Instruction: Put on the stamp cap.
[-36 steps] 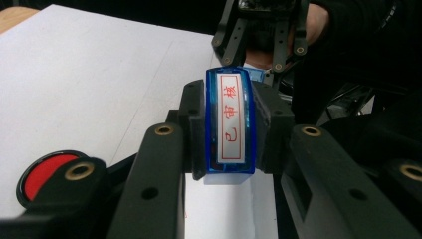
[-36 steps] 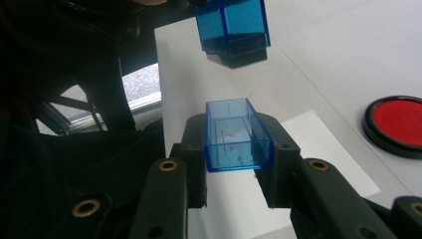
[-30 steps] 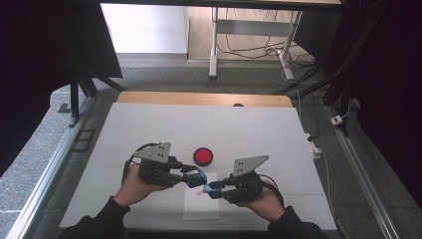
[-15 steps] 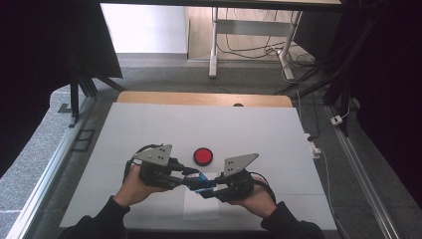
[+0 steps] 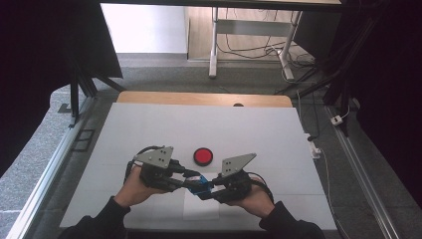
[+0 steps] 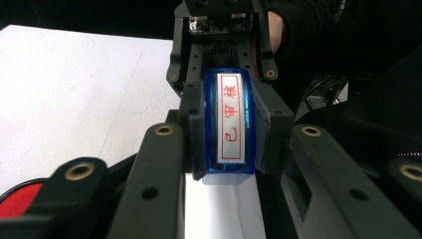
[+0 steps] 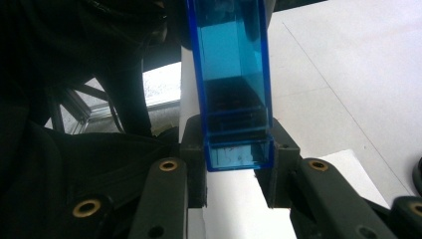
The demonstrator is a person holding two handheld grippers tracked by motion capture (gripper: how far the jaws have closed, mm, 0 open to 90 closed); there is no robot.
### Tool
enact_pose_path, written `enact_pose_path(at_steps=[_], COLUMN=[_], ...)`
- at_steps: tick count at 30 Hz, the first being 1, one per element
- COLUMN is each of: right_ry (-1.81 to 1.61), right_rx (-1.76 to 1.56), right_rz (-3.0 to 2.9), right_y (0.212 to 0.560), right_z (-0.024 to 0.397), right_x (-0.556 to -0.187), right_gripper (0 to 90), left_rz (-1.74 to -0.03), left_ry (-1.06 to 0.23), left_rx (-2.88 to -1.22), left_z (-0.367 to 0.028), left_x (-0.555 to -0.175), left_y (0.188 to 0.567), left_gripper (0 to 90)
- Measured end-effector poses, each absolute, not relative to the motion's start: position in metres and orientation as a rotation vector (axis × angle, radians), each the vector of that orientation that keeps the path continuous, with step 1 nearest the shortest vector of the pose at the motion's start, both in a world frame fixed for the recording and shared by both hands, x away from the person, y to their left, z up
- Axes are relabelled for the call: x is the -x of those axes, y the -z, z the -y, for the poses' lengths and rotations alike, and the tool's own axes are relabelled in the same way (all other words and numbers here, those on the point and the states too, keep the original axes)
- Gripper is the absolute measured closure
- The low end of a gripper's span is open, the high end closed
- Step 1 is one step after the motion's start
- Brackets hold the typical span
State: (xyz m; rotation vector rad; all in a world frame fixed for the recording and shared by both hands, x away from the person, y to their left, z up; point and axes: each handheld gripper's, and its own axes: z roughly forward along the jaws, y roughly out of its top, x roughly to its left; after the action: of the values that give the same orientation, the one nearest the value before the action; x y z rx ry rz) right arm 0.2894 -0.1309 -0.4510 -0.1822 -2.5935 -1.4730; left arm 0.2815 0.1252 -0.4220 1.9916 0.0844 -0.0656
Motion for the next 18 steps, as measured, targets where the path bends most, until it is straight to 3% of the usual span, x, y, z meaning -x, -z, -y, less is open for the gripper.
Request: enact_pose_path(at_steps=[18], right_ry=[1.538], right_rx=[0.125], right_rz=[2.583], right_y=[0.4457], right_z=[0.1312], right_x=[-0.2859], right_gripper=[69.0], left_rz=[-0.078], left_ry=[0.119], left_rx=[-1.919], left_z=[-0.1288], left_x=[-0.2838], left_y=[0.4249], left_gripper=[70.8])
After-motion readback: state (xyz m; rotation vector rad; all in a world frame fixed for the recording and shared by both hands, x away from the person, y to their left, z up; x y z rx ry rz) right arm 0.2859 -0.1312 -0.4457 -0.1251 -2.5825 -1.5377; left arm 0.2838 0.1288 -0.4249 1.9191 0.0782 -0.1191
